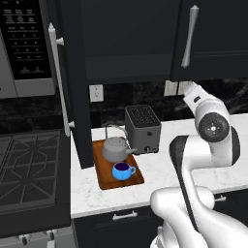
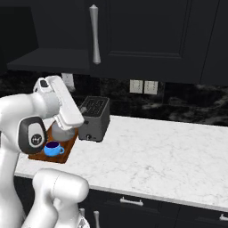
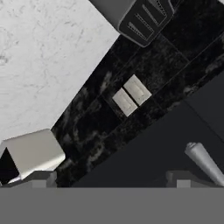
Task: Pick the kettle from the counter and place it on the tray. Then pick the mug from the cabinet and place it on the tray. Then close the cabinet doors.
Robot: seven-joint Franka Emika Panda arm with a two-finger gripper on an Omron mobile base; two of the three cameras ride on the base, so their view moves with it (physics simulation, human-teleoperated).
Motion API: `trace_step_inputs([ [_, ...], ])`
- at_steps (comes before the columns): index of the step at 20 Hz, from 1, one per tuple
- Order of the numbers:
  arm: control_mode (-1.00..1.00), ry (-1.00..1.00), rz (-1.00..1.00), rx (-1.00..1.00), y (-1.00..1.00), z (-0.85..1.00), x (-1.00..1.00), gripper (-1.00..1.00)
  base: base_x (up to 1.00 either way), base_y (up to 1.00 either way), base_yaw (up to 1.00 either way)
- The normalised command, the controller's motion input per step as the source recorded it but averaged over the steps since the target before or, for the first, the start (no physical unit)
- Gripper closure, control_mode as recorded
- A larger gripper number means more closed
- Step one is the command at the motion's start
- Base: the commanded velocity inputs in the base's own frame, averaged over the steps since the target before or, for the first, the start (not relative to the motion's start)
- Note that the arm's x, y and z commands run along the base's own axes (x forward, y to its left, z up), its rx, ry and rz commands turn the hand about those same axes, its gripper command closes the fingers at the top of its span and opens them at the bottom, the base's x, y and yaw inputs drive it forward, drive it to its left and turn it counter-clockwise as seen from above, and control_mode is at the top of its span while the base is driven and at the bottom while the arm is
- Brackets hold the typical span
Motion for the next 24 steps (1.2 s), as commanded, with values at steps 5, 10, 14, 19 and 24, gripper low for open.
trace_step_inputs([
  [5,-1.00,-0.03,-0.12,-0.26,0.07,-0.16,-0.03,-1.00,0.00,0.00,0.00],
  [10,-1.00,-0.08,-0.21,-0.36,0.20,0.00,-0.28,-1.00,0.00,0.00,0.00],
  [14,-1.00,-0.08,-0.20,-0.39,0.38,-0.08,-0.29,-1.00,0.00,0.00,0.00],
  [19,-1.00,-0.12,-0.03,-0.38,0.27,-0.34,-0.38,-1.00,0.00,0.00,0.00],
  [24,-1.00,-0.04,0.00,-0.36,0.30,-0.19,-0.30,-1.00,0.00,0.00,0.00],
])
